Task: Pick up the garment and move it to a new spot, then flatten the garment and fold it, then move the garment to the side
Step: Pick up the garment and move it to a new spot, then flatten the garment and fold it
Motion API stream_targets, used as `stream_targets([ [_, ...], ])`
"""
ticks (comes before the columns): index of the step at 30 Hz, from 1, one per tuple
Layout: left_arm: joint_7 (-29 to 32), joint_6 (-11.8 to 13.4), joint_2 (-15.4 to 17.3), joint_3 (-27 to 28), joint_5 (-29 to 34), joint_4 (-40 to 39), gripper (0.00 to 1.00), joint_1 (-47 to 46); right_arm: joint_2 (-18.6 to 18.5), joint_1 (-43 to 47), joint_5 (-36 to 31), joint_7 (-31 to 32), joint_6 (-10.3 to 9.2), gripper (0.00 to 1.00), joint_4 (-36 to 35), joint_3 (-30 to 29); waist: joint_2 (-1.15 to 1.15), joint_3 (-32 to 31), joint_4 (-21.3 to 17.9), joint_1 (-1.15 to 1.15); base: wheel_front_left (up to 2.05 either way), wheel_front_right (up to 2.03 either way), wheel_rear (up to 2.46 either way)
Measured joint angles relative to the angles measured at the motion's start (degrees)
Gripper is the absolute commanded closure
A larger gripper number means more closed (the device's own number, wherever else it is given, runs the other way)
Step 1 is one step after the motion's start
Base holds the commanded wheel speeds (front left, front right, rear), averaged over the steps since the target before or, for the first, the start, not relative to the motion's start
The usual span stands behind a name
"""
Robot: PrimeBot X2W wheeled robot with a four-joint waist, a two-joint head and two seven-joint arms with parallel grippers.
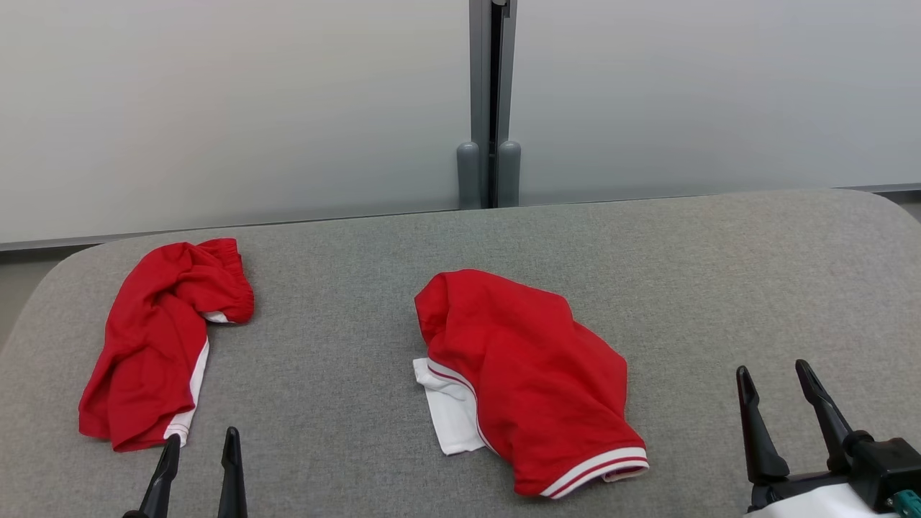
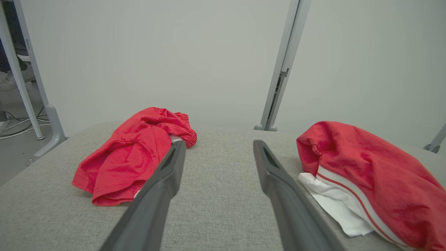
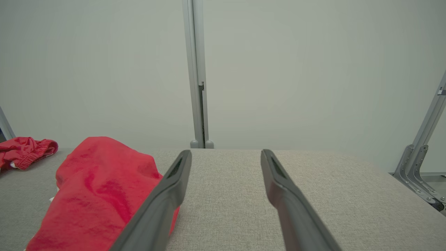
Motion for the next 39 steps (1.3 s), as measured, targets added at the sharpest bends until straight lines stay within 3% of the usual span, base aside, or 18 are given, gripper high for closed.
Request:
stream_targets([
  [19, 0.0, 0.4, 0.0, -1.2, -0.6, -0.9, 0.00, -0.4, 0.0, -0.5, 0.2, 0.0, 0.00, 0.00, 0.7, 1.3, 0.00, 0.6, -1.2, 0.00, 0.00, 0.00, 0.00],
  [23, 0.0, -0.6, 0.0, -4.7, -0.6, -1.1, 0.00, -2.2, 0.0, -1.0, 0.3, 0.0, 0.00, 0.00, 0.7, 1.9, 0.00, 1.1, -2.4, 0.00, 0.00, 0.00, 0.00],
  [28, 0.1, -1.6, 0.0, -11.5, -0.6, 5.3, 0.00, -6.0, 0.0, -1.9, 0.4, 0.0, 0.00, 0.00, 0.5, 2.4, 0.00, 2.0, -4.5, 0.00, 0.00, 0.00, 0.00],
  [33, 7.5, -1.9, 0.0, -16.9, -3.0, 14.1, 0.00, -11.6, 0.0, -2.6, 0.5, 0.0, 0.00, 0.00, 0.4, 2.8, 0.00, 3.3, -7.0, 0.00, 0.00, 0.00, 0.00],
  [39, 14.3, -0.7, 0.0, -18.9, -3.5, 20.7, 0.00, -17.1, 0.0, -3.6, 1.2, 0.0, 0.00, 0.00, 0.3, 3.0, 0.00, 5.2, -10.2, 0.00, 0.00, 0.00, 0.00],
])
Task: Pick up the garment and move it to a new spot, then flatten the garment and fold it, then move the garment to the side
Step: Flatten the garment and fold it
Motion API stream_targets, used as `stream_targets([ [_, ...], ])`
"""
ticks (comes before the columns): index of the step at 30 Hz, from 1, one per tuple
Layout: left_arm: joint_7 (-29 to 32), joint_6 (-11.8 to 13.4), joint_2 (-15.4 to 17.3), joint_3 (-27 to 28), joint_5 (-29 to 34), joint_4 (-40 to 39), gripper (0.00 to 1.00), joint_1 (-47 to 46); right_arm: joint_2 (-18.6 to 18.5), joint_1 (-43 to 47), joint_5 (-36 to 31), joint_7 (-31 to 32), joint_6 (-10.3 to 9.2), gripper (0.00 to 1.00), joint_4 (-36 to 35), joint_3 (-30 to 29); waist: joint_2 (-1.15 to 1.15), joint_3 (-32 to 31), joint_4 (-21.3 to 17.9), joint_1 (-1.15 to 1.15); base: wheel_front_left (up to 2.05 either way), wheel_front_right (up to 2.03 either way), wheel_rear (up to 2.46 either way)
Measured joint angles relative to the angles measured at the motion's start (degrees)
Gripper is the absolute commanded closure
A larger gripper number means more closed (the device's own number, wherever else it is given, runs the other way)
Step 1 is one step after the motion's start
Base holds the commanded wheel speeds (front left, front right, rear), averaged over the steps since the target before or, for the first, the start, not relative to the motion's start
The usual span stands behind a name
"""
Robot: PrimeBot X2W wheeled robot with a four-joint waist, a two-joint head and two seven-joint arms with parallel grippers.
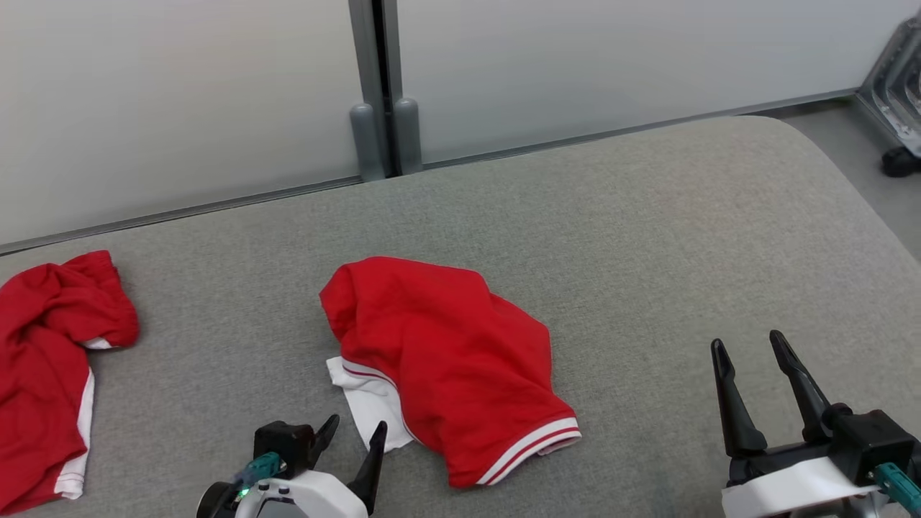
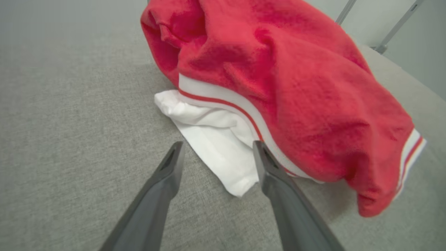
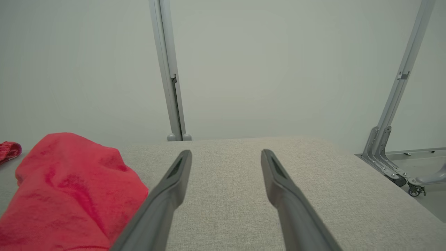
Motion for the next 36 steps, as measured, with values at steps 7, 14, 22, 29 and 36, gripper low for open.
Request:
stream_targets([
  [7, 3.6, 2.5, 0.6, -0.3, 0.9, 5.6, 0.00, -2.0, 0.0, -0.6, 0.7, 0.0, 0.00, 0.00, 0.0, 0.5, 0.00, 1.7, -3.2, 0.00, 0.00, 0.00, 0.00],
  [14, 3.4, 1.2, 0.6, -1.0, -1.3, 7.8, 1.00, -3.2, 0.0, -0.5, 1.0, 0.0, 0.00, 0.00, 0.1, 0.0, 0.00, 2.0, -3.5, 0.00, 0.00, 0.00, 0.00],
  [22, 2.9, -1.1, 0.1, -3.6, -8.3, 5.8, 1.00, -2.2, 0.0, -0.5, 1.5, 0.0, 0.00, 0.00, 0.7, 0.0, 0.00, 1.1, -2.0, 0.00, 0.00, 0.00, 0.00],
  [29, 2.2, -1.4, 0.2, -1.7, -15.1, -5.2, 1.00, -0.7, 0.0, 0.3, 1.5, 0.0, 0.00, 0.00, 1.0, -0.1, 0.00, -0.3, -0.2, 0.00, 0.00, 0.00, 0.00],
  [36, 5.6, -1.3, 3.8, 1.5, -20.3, -24.2, 1.00, 2.6, 0.0, 0.8, 1.9, 0.0, 0.00, 0.00, 1.4, 1.0, 0.00, -1.7, 1.9, 0.00, 0.00, 0.00, 0.00],
])
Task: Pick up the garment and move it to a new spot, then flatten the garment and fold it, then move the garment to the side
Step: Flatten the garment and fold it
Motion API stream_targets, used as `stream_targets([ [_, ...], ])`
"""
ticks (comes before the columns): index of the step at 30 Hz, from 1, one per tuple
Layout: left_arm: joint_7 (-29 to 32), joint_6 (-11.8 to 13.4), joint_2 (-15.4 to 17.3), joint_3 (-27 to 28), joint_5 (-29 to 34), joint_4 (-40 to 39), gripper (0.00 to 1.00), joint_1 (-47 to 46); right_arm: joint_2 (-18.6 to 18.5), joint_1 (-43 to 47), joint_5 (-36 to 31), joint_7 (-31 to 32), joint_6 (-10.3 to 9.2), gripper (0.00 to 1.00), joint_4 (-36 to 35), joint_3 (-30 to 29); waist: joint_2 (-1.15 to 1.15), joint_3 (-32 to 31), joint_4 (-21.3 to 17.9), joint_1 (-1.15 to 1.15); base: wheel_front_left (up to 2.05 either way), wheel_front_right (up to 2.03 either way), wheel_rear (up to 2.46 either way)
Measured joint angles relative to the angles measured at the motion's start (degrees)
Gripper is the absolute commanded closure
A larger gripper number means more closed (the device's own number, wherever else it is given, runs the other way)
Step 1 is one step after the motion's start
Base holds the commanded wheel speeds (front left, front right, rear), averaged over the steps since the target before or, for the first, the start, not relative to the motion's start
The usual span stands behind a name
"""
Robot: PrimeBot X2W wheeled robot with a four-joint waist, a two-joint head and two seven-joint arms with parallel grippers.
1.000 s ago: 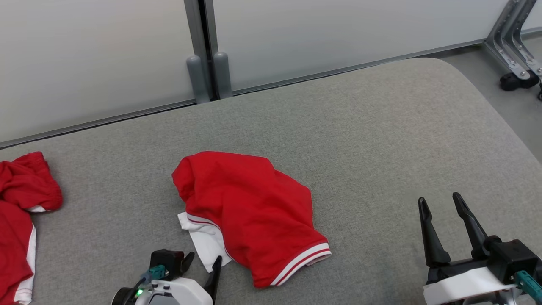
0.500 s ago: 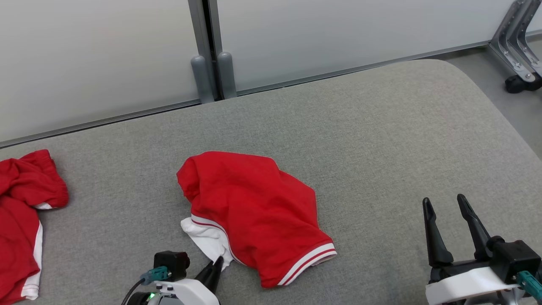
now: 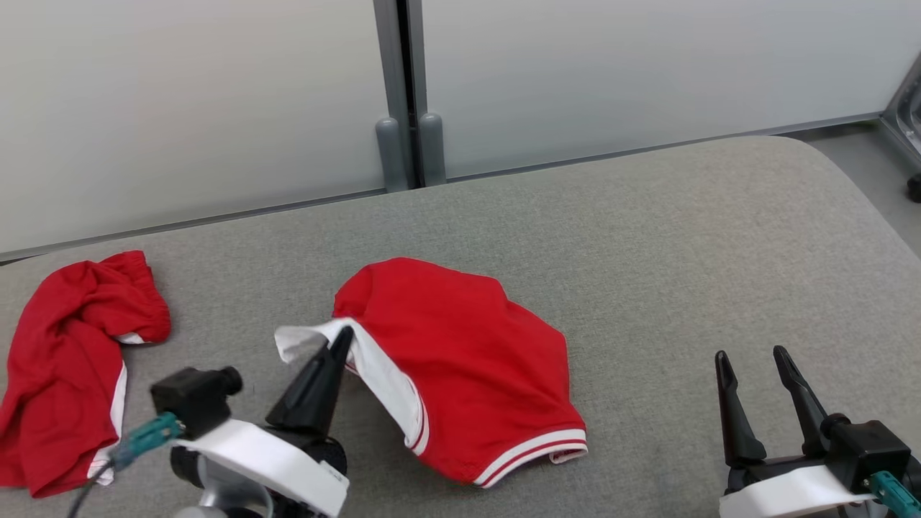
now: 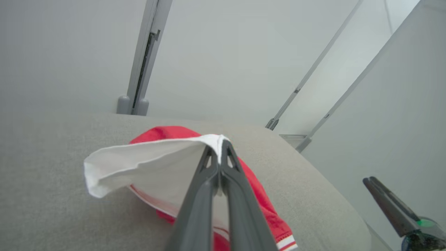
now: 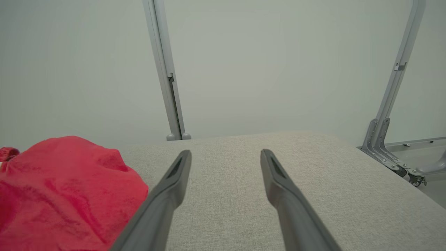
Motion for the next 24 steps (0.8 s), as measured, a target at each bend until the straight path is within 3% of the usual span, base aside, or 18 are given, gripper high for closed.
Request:
stream_targets([
  [11, 3.4, 3.5, 0.8, 4.3, -5.3, -22.9, 1.00, 2.7, 0.0, 0.5, 0.0, 0.0, 0.00, 0.00, 0.1, -0.1, 0.00, -1.0, 2.2, 0.00, 0.00, 0.00, 0.00],
  [24, 4.8, 6.1, 2.2, 11.3, -10.3, -36.5, 1.00, 2.3, 0.0, 0.5, 0.4, 0.0, 0.00, 0.00, 0.2, 0.3, 0.00, -1.5, 3.7, 0.00, 0.00, 0.00, 0.00],
])
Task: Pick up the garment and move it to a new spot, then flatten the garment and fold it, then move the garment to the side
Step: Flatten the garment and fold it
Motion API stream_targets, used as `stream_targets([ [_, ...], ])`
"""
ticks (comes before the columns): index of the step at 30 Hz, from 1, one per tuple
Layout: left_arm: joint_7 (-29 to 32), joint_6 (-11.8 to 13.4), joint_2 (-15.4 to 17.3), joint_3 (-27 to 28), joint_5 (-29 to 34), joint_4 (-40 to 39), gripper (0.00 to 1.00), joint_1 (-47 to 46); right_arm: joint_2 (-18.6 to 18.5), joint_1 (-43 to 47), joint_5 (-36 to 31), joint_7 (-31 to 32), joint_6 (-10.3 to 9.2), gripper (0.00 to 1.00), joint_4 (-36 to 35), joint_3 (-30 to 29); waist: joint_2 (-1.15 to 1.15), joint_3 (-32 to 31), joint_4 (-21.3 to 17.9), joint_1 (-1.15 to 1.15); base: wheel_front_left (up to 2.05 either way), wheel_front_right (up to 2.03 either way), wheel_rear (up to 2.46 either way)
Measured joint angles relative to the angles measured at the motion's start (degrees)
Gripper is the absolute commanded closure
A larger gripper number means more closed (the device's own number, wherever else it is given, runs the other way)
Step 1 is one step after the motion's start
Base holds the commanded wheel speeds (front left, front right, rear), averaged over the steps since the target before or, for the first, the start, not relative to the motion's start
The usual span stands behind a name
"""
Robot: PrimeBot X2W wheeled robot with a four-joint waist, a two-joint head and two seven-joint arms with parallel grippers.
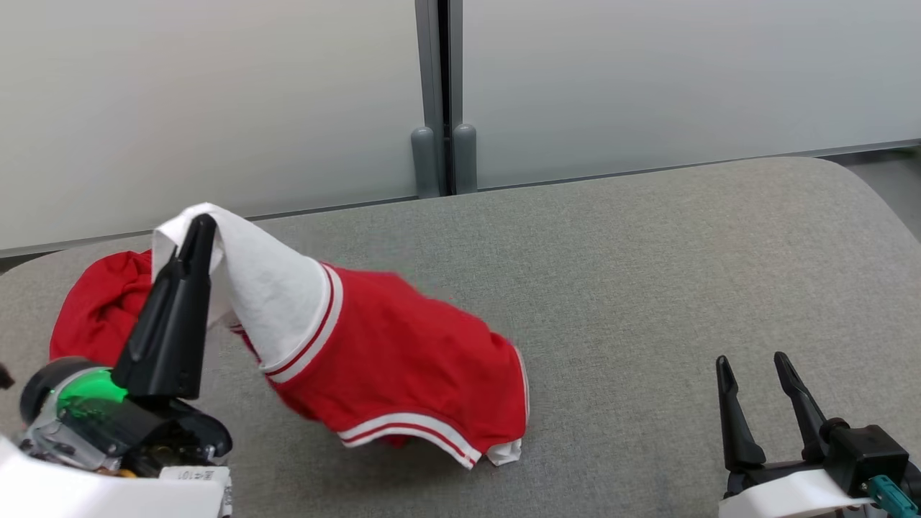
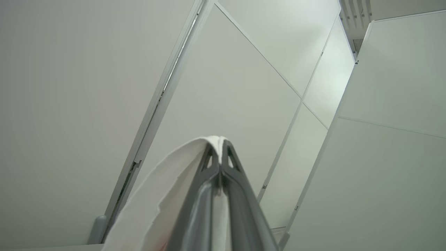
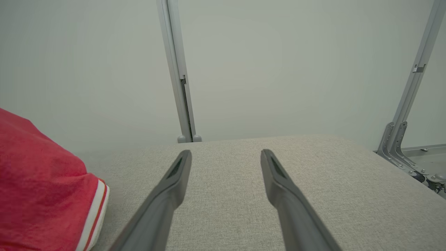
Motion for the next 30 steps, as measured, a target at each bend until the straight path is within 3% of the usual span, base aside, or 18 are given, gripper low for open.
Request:
stream_targets([
  [17, 7.1, 1.8, 5.6, 3.4, -3.0, -10.8, 1.00, -6.0, 0.0, -0.1, 1.3, 0.0, 0.00, 0.00, 1.0, 1.0, 0.00, -0.6, -1.7, 0.00, 0.00, 0.00, 0.00],
  [26, 10.7, 3.0, 5.7, 0.0, -5.8, -13.0, 1.00, -9.3, 0.0, -0.7, 2.3, 0.0, 0.01, 0.00, 1.2, 1.7, 0.00, -0.1, -5.3, 0.00, 0.00, 0.00, 0.00],
  [30, 12.1, 3.7, 5.7, -0.1, -7.0, -9.8, 1.00, -9.7, 0.0, -0.9, 2.9, 0.0, 0.00, 0.00, 1.3, 2.1, 0.00, 0.6, -7.3, 0.00, 0.00, 0.00, 0.00],
])
